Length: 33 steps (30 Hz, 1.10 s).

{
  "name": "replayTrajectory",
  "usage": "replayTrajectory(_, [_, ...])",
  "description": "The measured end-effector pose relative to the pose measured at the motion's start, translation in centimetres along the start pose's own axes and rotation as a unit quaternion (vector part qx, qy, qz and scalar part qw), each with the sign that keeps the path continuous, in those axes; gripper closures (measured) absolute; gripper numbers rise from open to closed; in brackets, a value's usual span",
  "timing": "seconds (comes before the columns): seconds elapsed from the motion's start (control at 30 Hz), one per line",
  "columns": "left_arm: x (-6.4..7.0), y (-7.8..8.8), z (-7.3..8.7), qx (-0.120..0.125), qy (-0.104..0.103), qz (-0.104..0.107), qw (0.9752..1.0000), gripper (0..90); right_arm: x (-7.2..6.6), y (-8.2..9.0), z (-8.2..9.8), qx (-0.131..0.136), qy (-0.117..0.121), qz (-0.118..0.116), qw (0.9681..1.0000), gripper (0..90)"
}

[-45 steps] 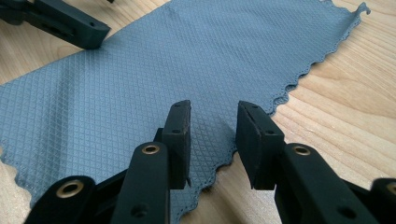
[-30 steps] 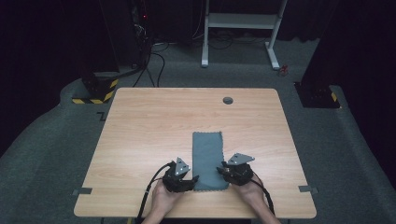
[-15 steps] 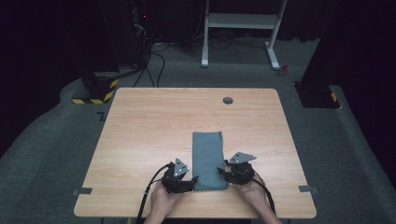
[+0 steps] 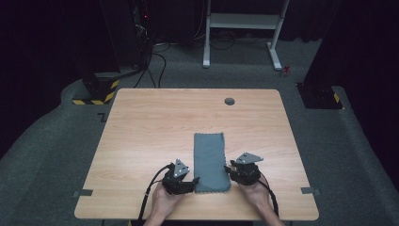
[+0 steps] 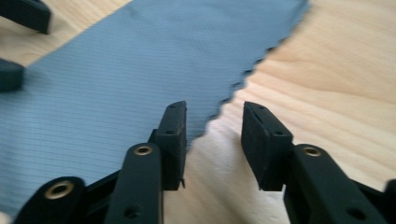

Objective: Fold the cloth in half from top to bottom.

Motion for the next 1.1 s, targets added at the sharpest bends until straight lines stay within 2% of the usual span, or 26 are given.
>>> replayTrajectory(0.07, [-0.4,-0.1,-0.3,0.002,0.007,0.0,1.0,38.7,0.5,0.3,0.0,0.001,-0.014,0.002,0.9999,64.2])
replayTrajectory(0.1, [-0.6,-0.2,-0.6,0.002,0.009,-0.003,1.0,38.8,0.7,0.4,0.0,0.004,-0.013,0.004,0.9999,64.9])
replayTrajectory(0.17, [-1.3,-0.5,-1.1,0.001,0.011,-0.008,0.9999,39.1,1.2,0.6,-0.1,0.008,-0.032,-0.002,0.9994,65.8])
replayTrajectory(0.23, [-1.9,-1.0,-1.9,-0.001,0.029,0.006,0.9996,39.0,1.6,0.5,0.1,0.009,-0.053,-0.007,0.9985,66.4])
replayTrajectory(0.3, [-2.4,-1.5,-2.7,-0.004,0.03,0.006,0.9995,38.6,2.3,0.3,0.3,0.008,-0.068,-0.007,0.9976,67.2])
replayTrajectory(0.4, [-3.1,-2.2,-3.6,-0.029,0.036,0.017,0.9988,38.9,3.0,0.0,0.0,0.0,-0.065,0.003,0.9978,66.8])
replayTrajectory(0.57, [-4.2,-3.0,-5.7,-0.022,0.043,0.012,0.9988,37.1,4.0,-0.2,-1.5,0.003,-0.076,-0.007,0.9971,64.7])
replayTrajectory(0.67, [-4.8,-3.5,-6.7,-0.021,0.033,0.003,0.9992,36.8,4.9,-0.4,-2.1,0.003,-0.074,0.009,0.9972,61.9])
replayTrajectory(0.73, [-5.2,-3.8,-7.2,-0.025,0.032,-0.003,0.9992,36.7,5.2,-0.6,-2.6,-0.001,-0.08,0.001,0.9968,61.8])
replayTrajectory(0.77, [-5.4,-4.1,-7.6,-0.018,0.037,-0.004,0.9992,36.8,5.3,-0.7,-2.8,-0.002,-0.081,0.0,0.9967,61.9])
replayTrajectory(0.87, [-5.9,-4.8,-8.0,-0.029,0.045,-0.004,0.9985,38.3,5.7,-1.2,-3.5,0.0,-0.088,-0.009,0.9961,64.6])
replayTrajectory(0.93, [-6.4,-5.3,-8.4,-0.033,0.049,-0.014,0.9982,40.7,5.9,-1.7,-3.9,0.001,-0.097,-0.015,0.9952,66.9])
replayTrajectory(1.03, [-7.1,-6.0,-9.3,-0.03,0.059,-0.026,0.9974,42.5,6.5,-2.5,-4.5,0.007,-0.103,-0.011,0.9946,68.7])
replayTrajectory(1.1, [-7.5,-6.6,-9.7,-0.036,0.072,-0.031,0.9963,42.8,6.9,-3.0,-4.9,0.002,-0.114,-0.015,0.9934,69.3])
Point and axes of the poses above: each handheld gripper's, and its own axes: y roughly backward along the jaws, z roughly out of its underside, x roughly to its right, the point moved 10 cm from there along -y, roughly forward along the jaws, and after that the axes turned 9 degrees about y, right-handed, at the moved point
